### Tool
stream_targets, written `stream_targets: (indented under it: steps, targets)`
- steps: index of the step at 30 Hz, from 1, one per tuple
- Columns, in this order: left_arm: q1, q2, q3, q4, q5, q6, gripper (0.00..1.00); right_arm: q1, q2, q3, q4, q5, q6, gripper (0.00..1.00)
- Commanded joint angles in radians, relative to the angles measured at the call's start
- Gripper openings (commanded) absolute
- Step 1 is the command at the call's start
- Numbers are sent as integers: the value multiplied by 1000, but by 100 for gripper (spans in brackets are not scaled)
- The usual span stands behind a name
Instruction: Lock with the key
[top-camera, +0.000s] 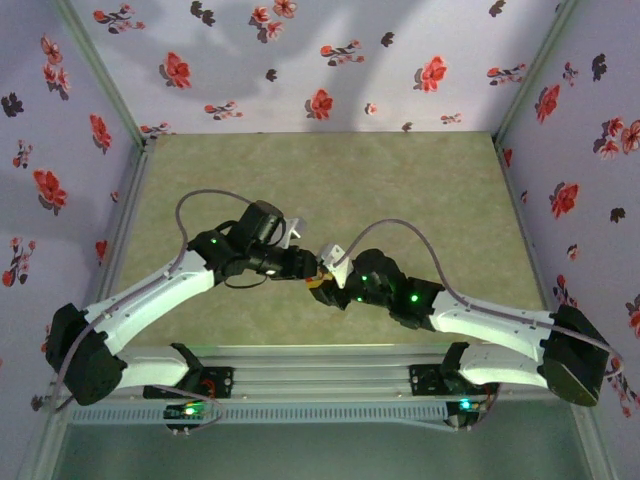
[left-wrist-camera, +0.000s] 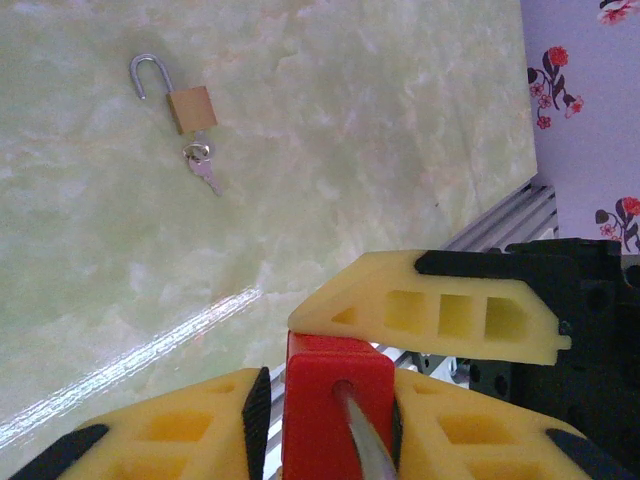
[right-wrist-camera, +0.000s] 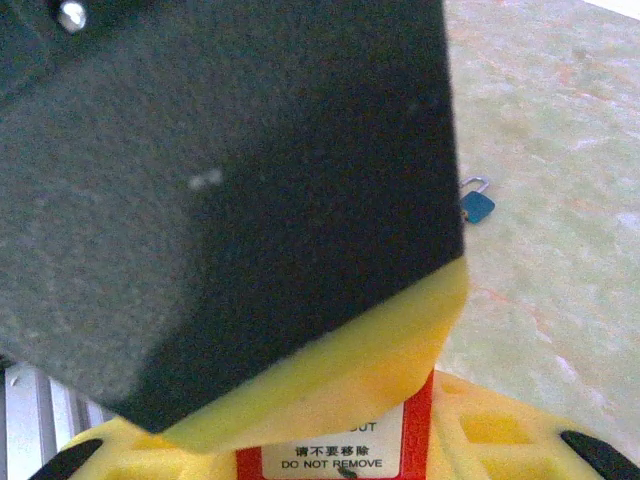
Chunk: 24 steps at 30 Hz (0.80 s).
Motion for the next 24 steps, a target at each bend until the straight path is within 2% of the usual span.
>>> stream_targets:
  steps: [1,9,11,15,24]
  targets:
    - [-6,10,29,12,19,8,32,11,5,13,36,0,-20,0]
    - [-19,21,30,15,19,2,14,13,12,17,37,5,-20,0]
    - [-26,22,32,15,20,2,13,13,12,19,38,8,-20,0]
    - [-35,28,35,14,20,-4,0,13,15,23,39,12,-18,0]
    - [-77,44,54,-2,1,28,2,13,17,28,45,20,-17,0]
